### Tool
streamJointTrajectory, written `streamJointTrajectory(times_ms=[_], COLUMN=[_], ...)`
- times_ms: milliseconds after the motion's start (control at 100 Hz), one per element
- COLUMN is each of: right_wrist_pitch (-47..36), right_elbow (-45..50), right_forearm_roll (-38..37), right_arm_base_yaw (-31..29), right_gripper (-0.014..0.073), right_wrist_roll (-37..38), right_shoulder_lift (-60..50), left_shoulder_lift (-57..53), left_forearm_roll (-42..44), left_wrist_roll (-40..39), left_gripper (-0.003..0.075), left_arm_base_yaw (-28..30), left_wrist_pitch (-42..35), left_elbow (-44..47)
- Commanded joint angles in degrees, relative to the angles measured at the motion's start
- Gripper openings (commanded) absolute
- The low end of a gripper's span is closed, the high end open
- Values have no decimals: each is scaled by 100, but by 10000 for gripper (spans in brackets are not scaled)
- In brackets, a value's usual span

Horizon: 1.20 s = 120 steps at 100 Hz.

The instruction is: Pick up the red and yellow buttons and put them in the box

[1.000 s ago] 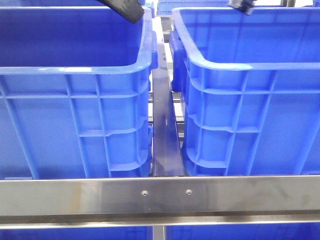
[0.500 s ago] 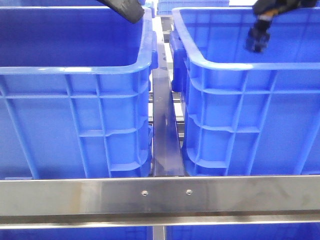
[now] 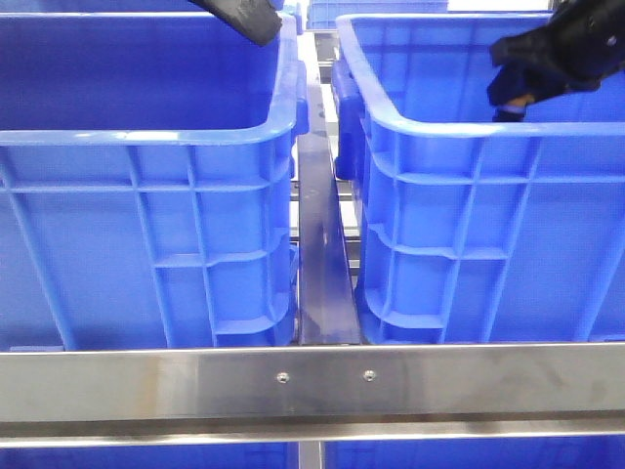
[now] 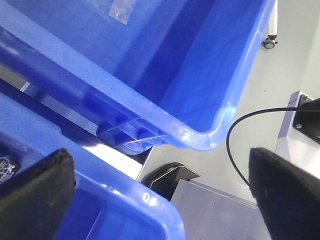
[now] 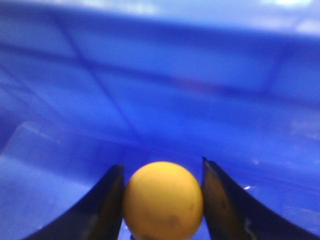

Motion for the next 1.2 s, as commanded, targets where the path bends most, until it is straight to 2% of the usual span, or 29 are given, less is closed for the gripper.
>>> streamJointTrajectory(times_ms=[0,480,580,800,1190], right_wrist_pitch=[-166,-167,-123,-123,-99], right_elbow=[-209,-209,-209,-209,-209], right_forearm_roll=[183,183,183,183,183], right_arm_base_yaw=[35,50,50,50,50], right_gripper=[281,283,322,472,478], right_wrist_roll=[-52,-52,-52,-52,-52], right_shoulder_lift=[-274,-231,-231,-231,-255], left_shoulder_lift=[-293,-293,-293,-293,-293], left_forearm_roll=[-299,-299,-299,-299,-289], left_wrist_roll=[1,1,1,1,1], left_gripper=[661,661,661,661,661], left_arm_base_yaw=[-59,-59,-59,-59,-59], left_wrist_pitch=[-81,-81,-81,-81,-81], left_elbow=[-183,-183,-183,-183,-183])
